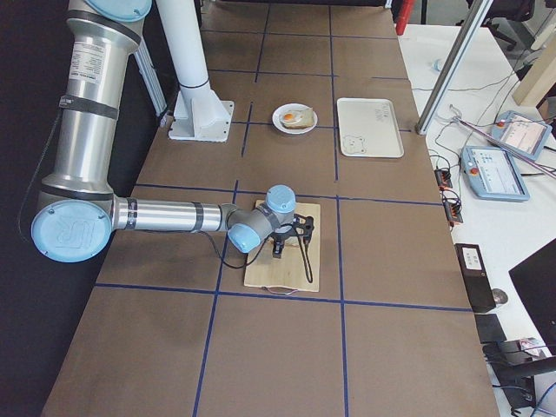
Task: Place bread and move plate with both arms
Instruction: 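Lower the right gripper onto the bread slice on the wooden board and grasp it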
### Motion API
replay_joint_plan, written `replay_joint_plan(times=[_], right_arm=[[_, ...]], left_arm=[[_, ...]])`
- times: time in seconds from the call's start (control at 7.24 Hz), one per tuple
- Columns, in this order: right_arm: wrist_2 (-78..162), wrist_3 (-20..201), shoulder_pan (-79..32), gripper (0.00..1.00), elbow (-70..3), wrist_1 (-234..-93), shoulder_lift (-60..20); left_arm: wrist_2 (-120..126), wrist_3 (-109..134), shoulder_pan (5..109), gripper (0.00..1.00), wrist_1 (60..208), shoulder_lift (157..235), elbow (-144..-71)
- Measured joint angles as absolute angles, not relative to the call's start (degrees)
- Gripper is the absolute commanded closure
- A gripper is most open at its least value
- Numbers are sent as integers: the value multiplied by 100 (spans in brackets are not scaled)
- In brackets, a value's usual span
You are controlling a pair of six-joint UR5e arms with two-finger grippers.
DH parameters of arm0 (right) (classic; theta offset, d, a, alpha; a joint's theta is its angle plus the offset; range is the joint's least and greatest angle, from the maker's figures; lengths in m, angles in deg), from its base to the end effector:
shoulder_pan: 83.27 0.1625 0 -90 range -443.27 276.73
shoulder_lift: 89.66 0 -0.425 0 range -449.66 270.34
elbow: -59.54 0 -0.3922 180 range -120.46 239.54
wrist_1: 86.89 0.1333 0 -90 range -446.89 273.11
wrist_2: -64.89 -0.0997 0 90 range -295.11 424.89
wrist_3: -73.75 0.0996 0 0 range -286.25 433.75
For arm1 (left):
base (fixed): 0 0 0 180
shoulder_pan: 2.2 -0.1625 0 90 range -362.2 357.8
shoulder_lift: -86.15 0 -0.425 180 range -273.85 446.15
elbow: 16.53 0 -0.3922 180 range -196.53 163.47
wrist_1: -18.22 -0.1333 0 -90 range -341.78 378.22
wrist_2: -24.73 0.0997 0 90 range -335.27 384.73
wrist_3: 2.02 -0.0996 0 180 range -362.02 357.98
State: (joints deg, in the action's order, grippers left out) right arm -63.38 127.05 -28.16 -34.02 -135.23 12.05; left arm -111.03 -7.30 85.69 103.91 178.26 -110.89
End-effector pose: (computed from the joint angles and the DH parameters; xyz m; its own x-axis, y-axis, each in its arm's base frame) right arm -0.1862 -0.3923 0.6444 0.6504 0.1123 0.7513 -0.0745 0.9937 -0.0841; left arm -0.0432 -0.5095 0.6087 0.6899 0.1443 -0.7094 -0.1007 0.9895 0.1034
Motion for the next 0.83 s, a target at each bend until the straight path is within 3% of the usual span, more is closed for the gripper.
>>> replay_joint_plan(times=[0.41, 0.83], right_arm=[[-6351, 12701, -2814, 76, -3458, -13522, 1196], [-6345, 12696, -2796, 93, -3540, -13524, 1206]], left_arm=[[-11106, -730, 8569, 0, 10385, 17835, -11084], [-11106, -728, 8569, 0, 10372, 17849, -11104]])
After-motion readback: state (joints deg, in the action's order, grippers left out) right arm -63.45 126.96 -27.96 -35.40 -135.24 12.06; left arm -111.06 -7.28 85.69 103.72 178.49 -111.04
